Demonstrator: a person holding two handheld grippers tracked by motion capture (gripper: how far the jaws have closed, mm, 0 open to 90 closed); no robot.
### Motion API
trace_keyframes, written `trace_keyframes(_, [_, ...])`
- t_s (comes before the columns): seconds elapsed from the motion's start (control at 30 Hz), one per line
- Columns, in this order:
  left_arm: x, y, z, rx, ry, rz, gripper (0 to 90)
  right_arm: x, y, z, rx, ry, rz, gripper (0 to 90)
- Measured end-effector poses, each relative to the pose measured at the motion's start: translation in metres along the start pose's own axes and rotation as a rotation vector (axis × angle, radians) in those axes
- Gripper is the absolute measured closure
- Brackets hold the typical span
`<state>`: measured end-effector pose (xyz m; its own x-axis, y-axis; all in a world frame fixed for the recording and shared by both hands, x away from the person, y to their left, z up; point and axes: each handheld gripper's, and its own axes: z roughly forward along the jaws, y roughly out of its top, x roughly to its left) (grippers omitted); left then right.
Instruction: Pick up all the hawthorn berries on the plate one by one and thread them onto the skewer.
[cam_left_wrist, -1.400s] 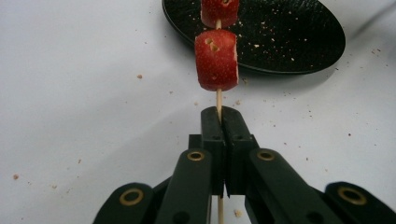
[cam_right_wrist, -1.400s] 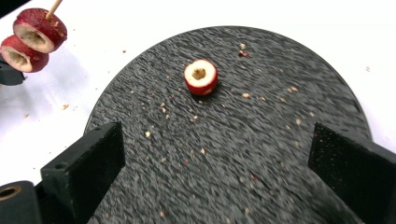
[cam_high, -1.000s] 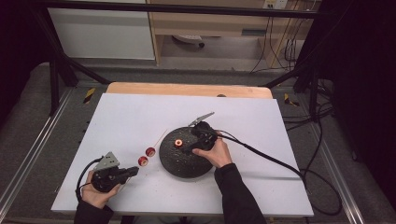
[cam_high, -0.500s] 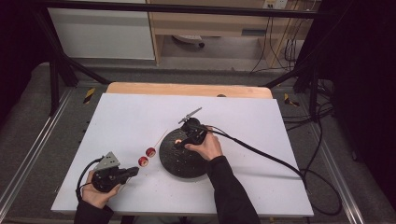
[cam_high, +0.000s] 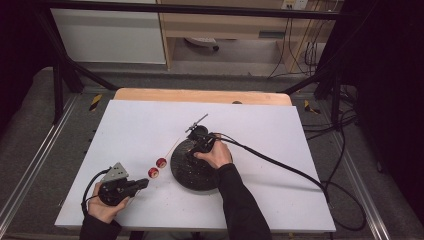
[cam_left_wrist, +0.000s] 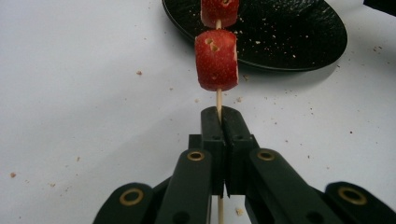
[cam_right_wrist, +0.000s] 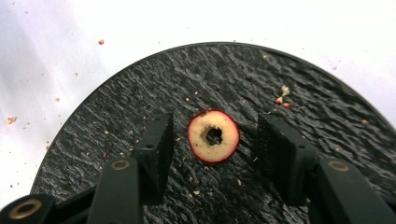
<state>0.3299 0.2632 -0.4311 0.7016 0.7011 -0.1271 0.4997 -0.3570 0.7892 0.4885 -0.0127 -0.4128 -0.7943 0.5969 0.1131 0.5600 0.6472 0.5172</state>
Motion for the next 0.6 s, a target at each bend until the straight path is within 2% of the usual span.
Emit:
trace_keyframes(0.43, [0.0003,0.0000,0.0003,0.000,0.000,-0.001,88.6,-0.0032,0.0005,0.0055,0.018,0.016,0.014,61.5])
trace_keyframes(0.6, [0.0001,0.0001,0.0002,0.000,-0.001,0.000,88.7,-0.0033,0.0005,0.0051,0.023,0.017,0.017,62.1])
